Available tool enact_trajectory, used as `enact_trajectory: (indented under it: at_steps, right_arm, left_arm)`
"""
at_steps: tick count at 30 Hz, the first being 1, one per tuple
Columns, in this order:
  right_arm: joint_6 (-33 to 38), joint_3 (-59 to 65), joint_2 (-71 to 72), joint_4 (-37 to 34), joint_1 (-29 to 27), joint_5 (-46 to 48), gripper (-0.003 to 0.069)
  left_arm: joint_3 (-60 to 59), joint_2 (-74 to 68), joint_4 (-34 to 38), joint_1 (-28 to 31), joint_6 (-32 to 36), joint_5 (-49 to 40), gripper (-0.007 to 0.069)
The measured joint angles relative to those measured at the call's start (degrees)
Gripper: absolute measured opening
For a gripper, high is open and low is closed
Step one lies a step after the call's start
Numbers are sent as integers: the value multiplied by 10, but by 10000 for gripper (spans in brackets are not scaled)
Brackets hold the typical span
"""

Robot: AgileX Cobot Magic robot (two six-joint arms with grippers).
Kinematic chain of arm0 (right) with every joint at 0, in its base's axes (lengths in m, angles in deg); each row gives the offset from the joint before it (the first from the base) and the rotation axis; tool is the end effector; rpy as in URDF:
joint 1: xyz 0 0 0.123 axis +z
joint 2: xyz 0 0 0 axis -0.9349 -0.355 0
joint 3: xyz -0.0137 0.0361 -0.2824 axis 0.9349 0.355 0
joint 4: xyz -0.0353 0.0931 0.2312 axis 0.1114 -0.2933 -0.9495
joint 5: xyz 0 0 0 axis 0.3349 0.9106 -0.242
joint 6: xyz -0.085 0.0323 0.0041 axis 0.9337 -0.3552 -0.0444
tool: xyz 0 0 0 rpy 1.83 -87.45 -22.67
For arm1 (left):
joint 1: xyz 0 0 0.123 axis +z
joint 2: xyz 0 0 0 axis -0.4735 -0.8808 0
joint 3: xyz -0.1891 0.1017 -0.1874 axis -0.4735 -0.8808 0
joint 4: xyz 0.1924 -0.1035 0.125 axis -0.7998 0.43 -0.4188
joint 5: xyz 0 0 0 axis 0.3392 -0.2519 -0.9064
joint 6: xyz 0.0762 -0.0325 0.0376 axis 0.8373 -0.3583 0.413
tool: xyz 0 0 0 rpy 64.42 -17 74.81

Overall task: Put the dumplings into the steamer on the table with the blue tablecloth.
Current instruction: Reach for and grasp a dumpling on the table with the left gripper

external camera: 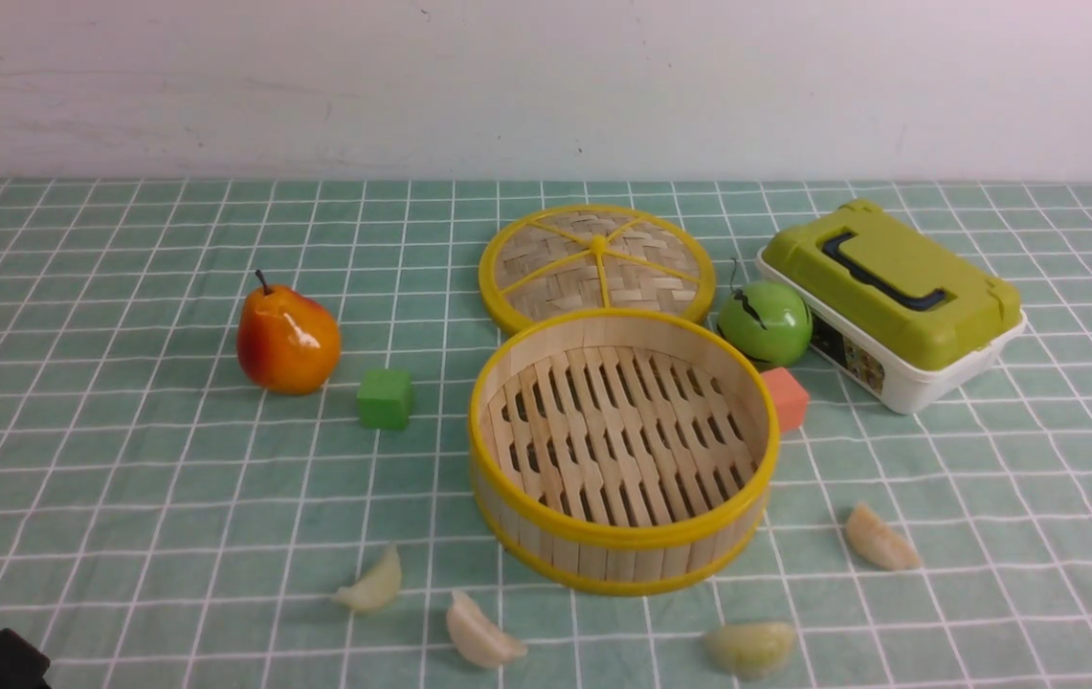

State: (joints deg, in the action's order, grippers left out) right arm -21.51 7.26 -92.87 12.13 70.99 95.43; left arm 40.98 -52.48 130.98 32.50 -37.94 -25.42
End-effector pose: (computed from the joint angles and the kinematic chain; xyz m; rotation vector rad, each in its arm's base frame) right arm 0.0525 0.0209 0.2210 0.4801 1.6976 0.7708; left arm 0.0459 -0.0287 0.2444 -0.6306 1.7033 -0.9378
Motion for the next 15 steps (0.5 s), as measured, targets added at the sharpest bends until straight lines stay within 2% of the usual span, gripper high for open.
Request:
enact_trajectory:
  at_steps: [1,2,3,5,7,8,10,13,15]
  right_arm:
    - [45,-40,-40,8,0,4,129]
    - [58,-50,-53,12,0,7,112]
    - [104,-90,-106,29,0,19,38]
    - [168,-145,-181,52,0,54,-9]
    - [237,-221,-283,84,0,132,-18]
    - [237,-221,-283,84,0,132,-18]
    - [278,-298,-387,100,9,228,-18]
    - [293,-343,-456,106,40,285,-17]
    - [299,-369,-503,120,86,311,-12]
  left_arm:
    - [42,-48,-35,0,20,-29,136]
    - [60,-63,-53,0,27,-44,104]
    - [104,-130,-98,0,43,-83,43]
    - [162,-205,-152,0,66,-142,-13]
    - [232,-286,-210,0,90,-207,-14]
    - [232,-293,-210,0,93,-213,-14]
    - [295,-373,-260,-12,111,-278,-14]
    - [343,-447,-291,-57,120,-317,-14]
    - [378,-508,-314,-120,136,-331,-14]
